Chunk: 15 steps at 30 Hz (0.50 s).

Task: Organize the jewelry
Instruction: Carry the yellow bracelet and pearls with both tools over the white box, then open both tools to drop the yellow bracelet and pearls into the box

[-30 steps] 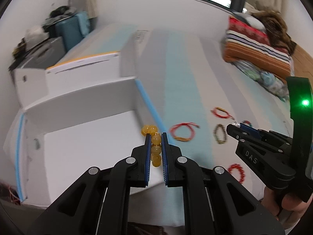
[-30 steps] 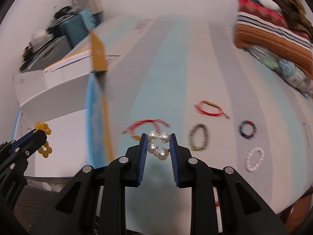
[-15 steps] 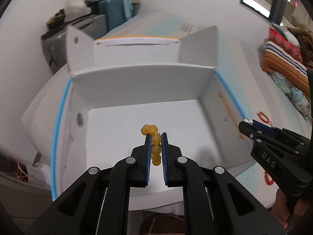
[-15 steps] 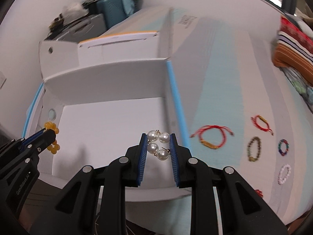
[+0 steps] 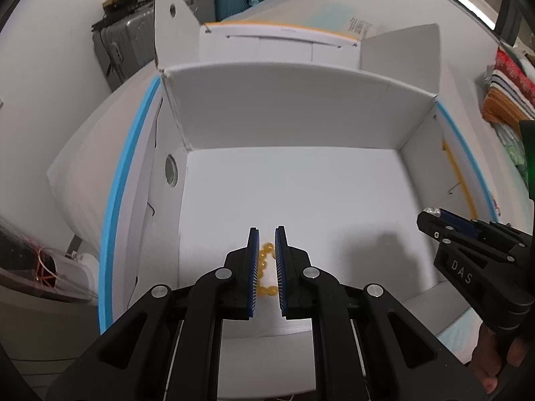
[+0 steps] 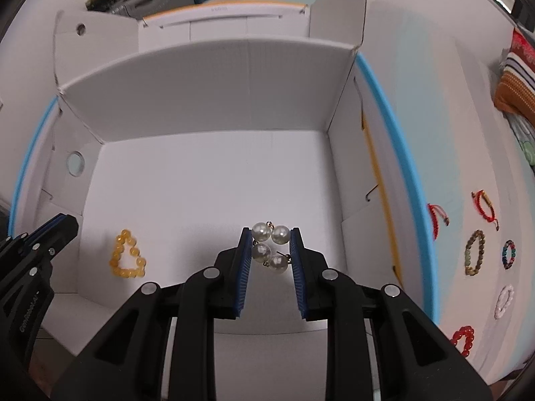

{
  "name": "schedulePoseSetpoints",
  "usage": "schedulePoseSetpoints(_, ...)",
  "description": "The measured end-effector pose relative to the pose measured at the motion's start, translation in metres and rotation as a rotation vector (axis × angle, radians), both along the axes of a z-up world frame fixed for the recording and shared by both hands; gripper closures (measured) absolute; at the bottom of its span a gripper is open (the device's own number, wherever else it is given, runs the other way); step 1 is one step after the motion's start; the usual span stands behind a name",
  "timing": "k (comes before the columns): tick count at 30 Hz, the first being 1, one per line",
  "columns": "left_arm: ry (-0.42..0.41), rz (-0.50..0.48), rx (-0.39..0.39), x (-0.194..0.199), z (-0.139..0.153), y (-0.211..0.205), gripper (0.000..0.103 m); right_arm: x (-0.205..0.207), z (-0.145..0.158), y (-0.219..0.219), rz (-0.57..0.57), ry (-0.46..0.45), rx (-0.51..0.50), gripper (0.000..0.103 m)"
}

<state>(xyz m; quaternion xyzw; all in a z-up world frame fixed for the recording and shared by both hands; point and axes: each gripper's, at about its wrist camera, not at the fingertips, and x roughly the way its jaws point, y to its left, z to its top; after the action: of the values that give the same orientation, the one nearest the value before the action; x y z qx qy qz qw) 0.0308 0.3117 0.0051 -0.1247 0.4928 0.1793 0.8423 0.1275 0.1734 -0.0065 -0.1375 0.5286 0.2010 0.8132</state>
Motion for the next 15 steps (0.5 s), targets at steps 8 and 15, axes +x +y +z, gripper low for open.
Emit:
schedulePoseSetpoints(8,0.03,0.01,-0.012,0.002,-0.013,0.006,0.093,0.003,-0.012,0.002,-0.003,0.03,-0.015,0.081)
schedulePoseSetpoints(15,0.03,0.022,-0.019,-0.001,-0.011,0.007,0.087,0.005,-0.014,0.005,0.003,0.04,-0.007,0.079)
